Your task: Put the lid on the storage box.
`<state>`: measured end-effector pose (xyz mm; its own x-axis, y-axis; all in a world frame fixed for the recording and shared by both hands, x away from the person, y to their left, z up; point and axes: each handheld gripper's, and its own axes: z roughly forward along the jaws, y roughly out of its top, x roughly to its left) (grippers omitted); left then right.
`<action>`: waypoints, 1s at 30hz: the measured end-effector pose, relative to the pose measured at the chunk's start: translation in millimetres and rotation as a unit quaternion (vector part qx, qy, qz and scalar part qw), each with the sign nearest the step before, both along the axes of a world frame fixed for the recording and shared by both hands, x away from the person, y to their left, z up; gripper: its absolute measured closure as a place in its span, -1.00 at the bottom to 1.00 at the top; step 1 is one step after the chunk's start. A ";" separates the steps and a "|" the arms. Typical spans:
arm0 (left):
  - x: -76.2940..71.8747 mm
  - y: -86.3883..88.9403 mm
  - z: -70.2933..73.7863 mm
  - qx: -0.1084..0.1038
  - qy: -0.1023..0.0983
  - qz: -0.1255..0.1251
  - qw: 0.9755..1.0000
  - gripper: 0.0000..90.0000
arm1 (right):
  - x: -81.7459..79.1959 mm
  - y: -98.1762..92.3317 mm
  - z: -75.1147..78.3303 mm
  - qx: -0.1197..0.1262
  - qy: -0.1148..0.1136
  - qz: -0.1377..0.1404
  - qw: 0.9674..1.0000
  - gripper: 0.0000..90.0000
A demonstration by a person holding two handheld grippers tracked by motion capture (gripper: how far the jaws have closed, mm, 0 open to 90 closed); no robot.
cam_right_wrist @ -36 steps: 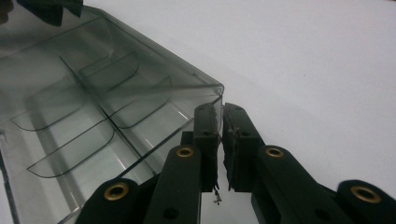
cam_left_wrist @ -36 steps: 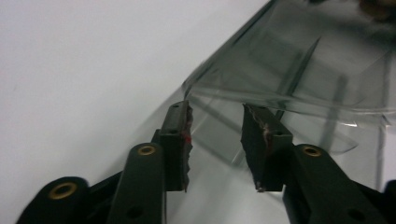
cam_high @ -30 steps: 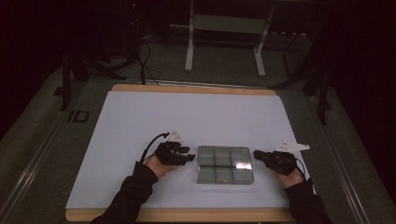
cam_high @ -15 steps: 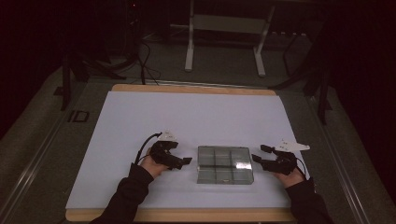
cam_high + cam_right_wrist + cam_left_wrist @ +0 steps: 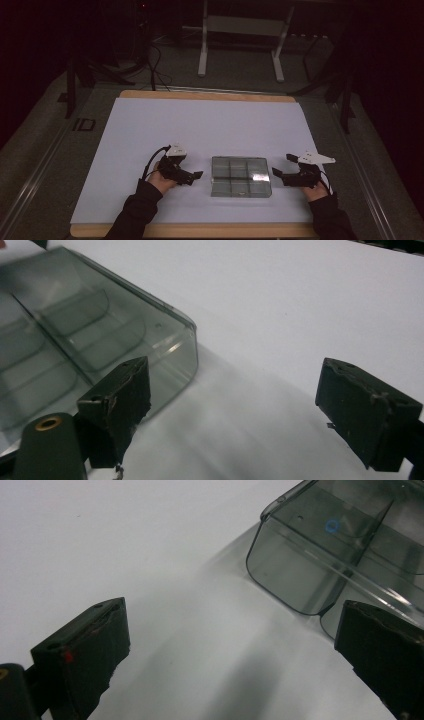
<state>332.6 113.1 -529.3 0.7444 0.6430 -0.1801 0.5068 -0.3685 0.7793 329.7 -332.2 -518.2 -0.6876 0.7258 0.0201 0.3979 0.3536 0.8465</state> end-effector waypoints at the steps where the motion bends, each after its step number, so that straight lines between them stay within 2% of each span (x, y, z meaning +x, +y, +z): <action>1: -0.6 1.1 -0.4 0.000 -0.001 0.002 1.000 -0.95 | -0.8 0.0 -0.9 -0.004 0.002 0.001 1.000 -0.68; 4: -2.8 4.8 -2.1 -0.006 -0.002 0.007 1.000 -0.95 | -3.4 -1.0 -4.0 -0.016 -0.001 0.002 1.000 -0.67; 6: -4.3 6.7 -2.2 -0.001 -0.003 0.009 1.000 -0.95 | -5.4 -2.2 -5.4 -0.024 0.000 0.000 1.000 -0.67; 8: -5.9 8.4 -1.8 0.001 -0.006 0.009 1.000 -0.95 | -5.9 -3.2 -6.4 -0.025 -0.001 0.003 1.000 -0.67; 14: -12.5 15.7 -0.8 0.006 -0.008 0.014 1.000 -0.95 | -11.1 -11.2 -11.1 -0.027 0.014 -0.004 1.000 -0.67; 26: -23.8 28.8 -5.4 0.016 -0.004 0.027 0.999 -0.95 | -22.8 -26.5 -11.2 -0.032 0.014 -0.031 0.999 -0.67; 30: -27.7 33.3 -6.4 0.018 -0.007 0.040 0.999 -0.95 | -26.9 -30.5 -11.0 -0.036 0.013 -0.040 0.998 -0.67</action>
<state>305.0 146.5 -535.7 0.6921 0.7070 -0.1455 0.5251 -0.3548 0.7736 302.8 -362.7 -529.2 -0.6267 0.7791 -0.0167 0.4498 0.3791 0.8087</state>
